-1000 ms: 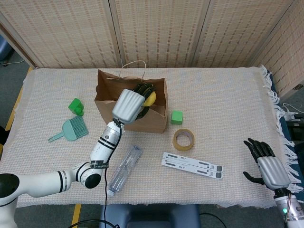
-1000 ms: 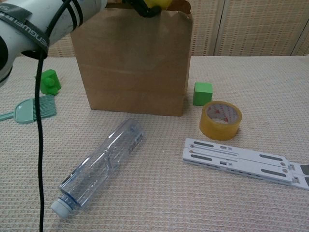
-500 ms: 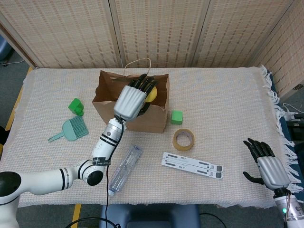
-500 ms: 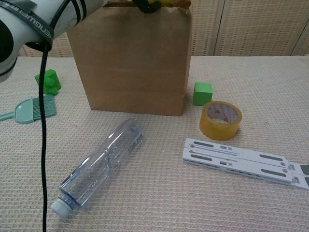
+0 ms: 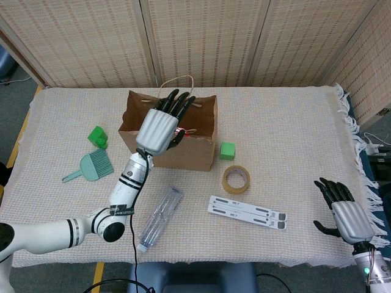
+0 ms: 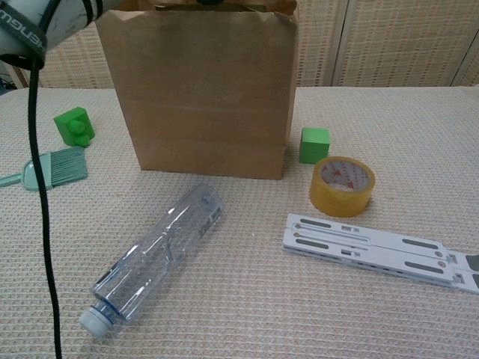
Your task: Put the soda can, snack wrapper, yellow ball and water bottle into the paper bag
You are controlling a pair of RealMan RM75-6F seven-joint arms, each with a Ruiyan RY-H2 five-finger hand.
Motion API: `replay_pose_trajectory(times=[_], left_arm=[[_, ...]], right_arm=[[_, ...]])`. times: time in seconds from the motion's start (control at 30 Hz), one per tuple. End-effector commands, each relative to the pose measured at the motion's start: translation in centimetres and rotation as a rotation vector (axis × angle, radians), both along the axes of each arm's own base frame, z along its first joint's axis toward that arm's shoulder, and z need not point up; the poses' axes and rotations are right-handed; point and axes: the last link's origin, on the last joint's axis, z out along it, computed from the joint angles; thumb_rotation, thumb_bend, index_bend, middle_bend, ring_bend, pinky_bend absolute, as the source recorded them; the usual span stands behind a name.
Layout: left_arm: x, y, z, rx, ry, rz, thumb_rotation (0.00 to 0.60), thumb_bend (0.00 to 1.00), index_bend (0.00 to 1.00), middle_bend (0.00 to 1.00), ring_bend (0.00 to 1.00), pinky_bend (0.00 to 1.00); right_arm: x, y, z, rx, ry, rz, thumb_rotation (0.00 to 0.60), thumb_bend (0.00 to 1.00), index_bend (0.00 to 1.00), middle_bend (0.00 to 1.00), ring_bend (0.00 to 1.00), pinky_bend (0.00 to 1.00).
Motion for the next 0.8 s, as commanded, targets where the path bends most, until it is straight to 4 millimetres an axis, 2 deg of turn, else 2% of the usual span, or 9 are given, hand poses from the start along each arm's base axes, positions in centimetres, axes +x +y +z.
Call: replay_pose_trajectory(times=[0.03, 0.13, 0.27, 0.43, 0.63, 0.8], left_arm=[[-2.5, -0.9, 2.8, 0.031, -0.025, 0.017, 0.600, 0.38, 0.10, 0.06, 0.05, 0.27], [-5.1, -2.0, 5.6, 0.055, -0.055, 0.040, 0.600, 0.38, 0.10, 0.06, 0.05, 0.27], [-10.1, -3.8, 8.8, 0.081, -0.065, 0.088, 0.600, 0.39, 0.11, 0.07, 0.05, 0.27], [-16.1, -5.9, 10.7, 0.061, -0.016, 0.163, 0.600, 0.39, 0.12, 0.07, 0.05, 0.27], [-21.5, -8.9, 10.8, 0.036, 0.123, 0.106, 0.600, 0.39, 0.11, 0.07, 0.05, 0.26], [-25.0, -11.4, 9.0, -0.035, 0.445, -0.131, 0.600, 0.37, 0.04, 0.02, 0.01, 0.19]], right_arm=[[0.0, 0.0, 0.0, 0.000, 0.000, 0.000, 0.600, 0.13, 0.00, 0.00, 0.00, 0.00], [0.0, 0.1, 0.0, 0.002, -0.002, 0.005, 0.600, 0.13, 0.00, 0.00, 0.00, 0.00], [0.1, 0.2, -0.1, 0.006, -0.002, 0.012, 0.600, 0.13, 0.00, 0.00, 0.00, 0.00], [0.2, 0.2, -0.2, 0.002, -0.003, 0.014, 0.600, 0.13, 0.00, 0.00, 0.00, 0.00], [0.3, 0.1, -0.4, -0.002, 0.001, 0.021, 0.600, 0.13, 0.00, 0.00, 0.00, 0.00], [0.3, 0.1, -0.4, -0.008, 0.005, 0.020, 0.600, 0.13, 0.00, 0.00, 0.00, 0.00]])
